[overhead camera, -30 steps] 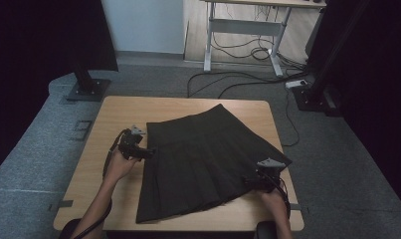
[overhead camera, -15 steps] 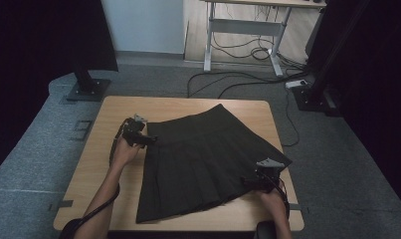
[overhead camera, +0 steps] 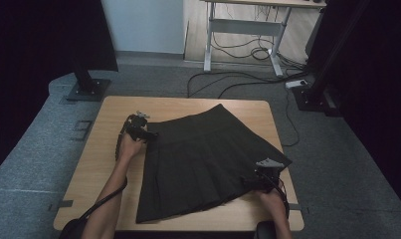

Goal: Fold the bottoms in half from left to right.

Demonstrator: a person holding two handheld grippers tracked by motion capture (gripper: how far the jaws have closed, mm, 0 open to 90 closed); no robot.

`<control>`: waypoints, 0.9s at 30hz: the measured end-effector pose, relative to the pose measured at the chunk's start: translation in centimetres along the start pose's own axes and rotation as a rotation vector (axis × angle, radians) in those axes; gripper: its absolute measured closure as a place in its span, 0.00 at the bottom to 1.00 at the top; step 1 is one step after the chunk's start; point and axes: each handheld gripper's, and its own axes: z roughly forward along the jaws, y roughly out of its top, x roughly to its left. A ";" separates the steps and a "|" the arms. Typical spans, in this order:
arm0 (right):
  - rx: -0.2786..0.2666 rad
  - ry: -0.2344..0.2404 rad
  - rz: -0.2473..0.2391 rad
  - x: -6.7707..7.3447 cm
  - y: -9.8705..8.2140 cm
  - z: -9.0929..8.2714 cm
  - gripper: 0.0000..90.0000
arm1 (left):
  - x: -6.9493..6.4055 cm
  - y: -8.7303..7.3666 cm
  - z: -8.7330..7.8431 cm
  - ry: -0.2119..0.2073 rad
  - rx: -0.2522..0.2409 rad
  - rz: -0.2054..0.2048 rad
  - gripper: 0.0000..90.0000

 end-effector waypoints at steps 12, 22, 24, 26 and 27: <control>0.008 0.005 -0.004 0.0 0.1 0.0 0.00 | 1.0 -1.9 1.4 -0.026 -0.027 -0.084 0.09; 0.039 0.010 -0.026 0.1 0.8 -0.4 0.02 | 1.0 -2.0 1.3 -0.026 -0.030 -0.087 0.09; 0.031 0.013 -0.031 0.4 1.0 -0.8 0.03 | 1.0 -2.0 1.3 -0.026 -0.031 -0.086 0.09; 0.014 0.035 -0.036 0.8 1.5 -1.2 0.03 | 1.0 -2.0 1.3 -0.026 -0.030 -0.086 0.09; 0.008 0.050 -0.041 1.1 1.7 -1.3 0.03 | 1.0 -2.0 1.3 -0.026 -0.030 -0.086 0.09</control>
